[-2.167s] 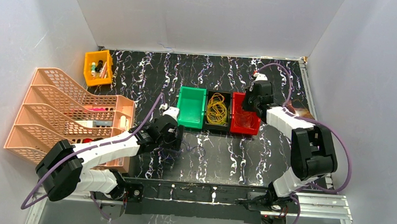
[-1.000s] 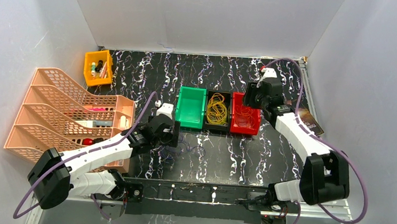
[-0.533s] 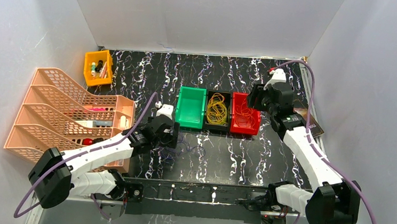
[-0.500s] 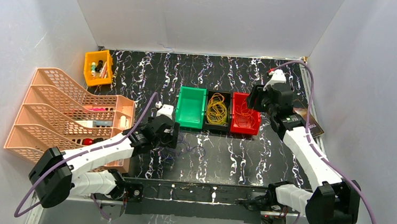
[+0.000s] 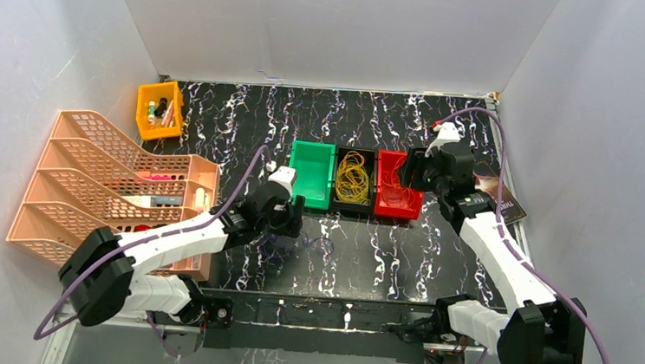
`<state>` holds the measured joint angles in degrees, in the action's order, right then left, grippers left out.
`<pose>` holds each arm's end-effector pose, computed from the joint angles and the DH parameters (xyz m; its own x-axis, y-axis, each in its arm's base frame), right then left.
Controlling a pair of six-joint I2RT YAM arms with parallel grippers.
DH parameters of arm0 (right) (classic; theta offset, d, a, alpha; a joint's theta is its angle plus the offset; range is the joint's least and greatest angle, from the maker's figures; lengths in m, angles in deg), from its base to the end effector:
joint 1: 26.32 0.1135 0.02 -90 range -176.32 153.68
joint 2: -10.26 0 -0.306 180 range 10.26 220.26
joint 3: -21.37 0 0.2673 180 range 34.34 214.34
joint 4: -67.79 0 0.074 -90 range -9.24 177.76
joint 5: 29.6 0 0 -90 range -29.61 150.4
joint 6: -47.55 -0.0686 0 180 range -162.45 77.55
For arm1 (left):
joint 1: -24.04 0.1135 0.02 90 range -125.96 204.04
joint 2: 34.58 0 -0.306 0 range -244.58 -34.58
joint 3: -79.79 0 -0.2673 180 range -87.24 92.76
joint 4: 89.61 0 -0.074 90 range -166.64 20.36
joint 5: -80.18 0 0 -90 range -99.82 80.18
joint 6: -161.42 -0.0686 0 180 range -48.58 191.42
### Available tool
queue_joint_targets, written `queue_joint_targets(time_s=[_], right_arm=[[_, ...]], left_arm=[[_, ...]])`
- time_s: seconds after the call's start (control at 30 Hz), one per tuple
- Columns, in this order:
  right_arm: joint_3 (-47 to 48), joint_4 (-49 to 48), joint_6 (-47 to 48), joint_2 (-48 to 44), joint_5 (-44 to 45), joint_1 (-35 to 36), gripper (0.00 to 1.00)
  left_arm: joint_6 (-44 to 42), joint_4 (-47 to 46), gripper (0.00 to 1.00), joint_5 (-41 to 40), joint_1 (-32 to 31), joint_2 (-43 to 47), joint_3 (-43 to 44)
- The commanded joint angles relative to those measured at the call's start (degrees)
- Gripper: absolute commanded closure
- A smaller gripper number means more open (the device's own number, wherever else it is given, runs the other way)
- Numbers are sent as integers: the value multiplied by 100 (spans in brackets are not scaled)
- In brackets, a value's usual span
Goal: Untangle the cables
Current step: Untie the cable.
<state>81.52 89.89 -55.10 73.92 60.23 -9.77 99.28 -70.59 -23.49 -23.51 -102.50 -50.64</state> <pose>0.2680 0.0798 0.3097 -0.4672 0.0896 -0.8796 -0.1897 0.9615 0.1987 0.1945 -0.1886 0.2275 -0.6380 0.0247 -0.7696 0.3303 0.9116 -0.2446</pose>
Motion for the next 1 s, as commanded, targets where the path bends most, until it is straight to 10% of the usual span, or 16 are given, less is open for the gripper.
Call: queue_joint_targets(time_s=[0.0,0.97], right_arm=[[-71,-174,-15,-183,-80,-20,38],[-98,-170,-70,-601,117,-18,39]], left_arm=[[-38,-166,35,145,-26,-573,392],[-695,-51,97,199,-26,-1099,728]])
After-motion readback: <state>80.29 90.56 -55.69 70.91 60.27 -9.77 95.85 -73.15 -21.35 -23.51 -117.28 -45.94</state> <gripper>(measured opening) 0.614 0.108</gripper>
